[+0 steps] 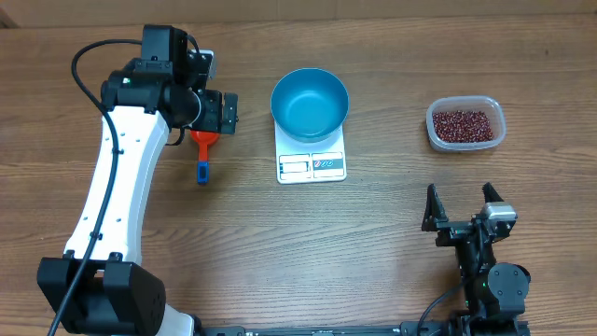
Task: Scoop item into bowl and weigh 150g on scale
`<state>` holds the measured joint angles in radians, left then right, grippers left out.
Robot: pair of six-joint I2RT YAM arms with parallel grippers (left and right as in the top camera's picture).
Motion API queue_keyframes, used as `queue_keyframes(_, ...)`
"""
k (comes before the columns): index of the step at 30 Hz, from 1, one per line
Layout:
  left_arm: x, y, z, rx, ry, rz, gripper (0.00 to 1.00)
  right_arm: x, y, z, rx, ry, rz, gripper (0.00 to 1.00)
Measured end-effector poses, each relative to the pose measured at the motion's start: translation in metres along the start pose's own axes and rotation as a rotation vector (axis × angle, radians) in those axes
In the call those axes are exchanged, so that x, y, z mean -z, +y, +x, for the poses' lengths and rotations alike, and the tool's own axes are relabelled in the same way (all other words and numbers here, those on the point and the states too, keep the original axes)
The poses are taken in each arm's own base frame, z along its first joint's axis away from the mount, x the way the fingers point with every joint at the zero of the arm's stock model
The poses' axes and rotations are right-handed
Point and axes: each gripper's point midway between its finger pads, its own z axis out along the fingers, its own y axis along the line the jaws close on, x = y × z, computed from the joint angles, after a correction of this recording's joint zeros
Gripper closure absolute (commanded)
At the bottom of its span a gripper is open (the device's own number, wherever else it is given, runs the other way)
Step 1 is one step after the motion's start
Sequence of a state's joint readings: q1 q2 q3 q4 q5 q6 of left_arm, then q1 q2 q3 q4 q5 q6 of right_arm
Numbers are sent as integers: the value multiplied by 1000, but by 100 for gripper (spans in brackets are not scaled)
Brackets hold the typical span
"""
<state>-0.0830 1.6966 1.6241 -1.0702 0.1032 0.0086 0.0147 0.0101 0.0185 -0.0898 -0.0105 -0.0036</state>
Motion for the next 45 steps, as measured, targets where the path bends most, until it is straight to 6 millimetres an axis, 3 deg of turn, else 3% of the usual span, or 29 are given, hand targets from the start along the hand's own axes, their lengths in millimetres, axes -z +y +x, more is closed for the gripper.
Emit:
queue_keyframes(13,1,0,-1,-26,-3,2,0,0,0,0,0,0,0,0)
queue_keyframes(26,14,-2,-17,-36,-57,1,0,0,0,0,0,0,0,0)
queue_keyframes(45,14,-2,-9,-57,-22,1,1,0,0,0,0,0,0,0)
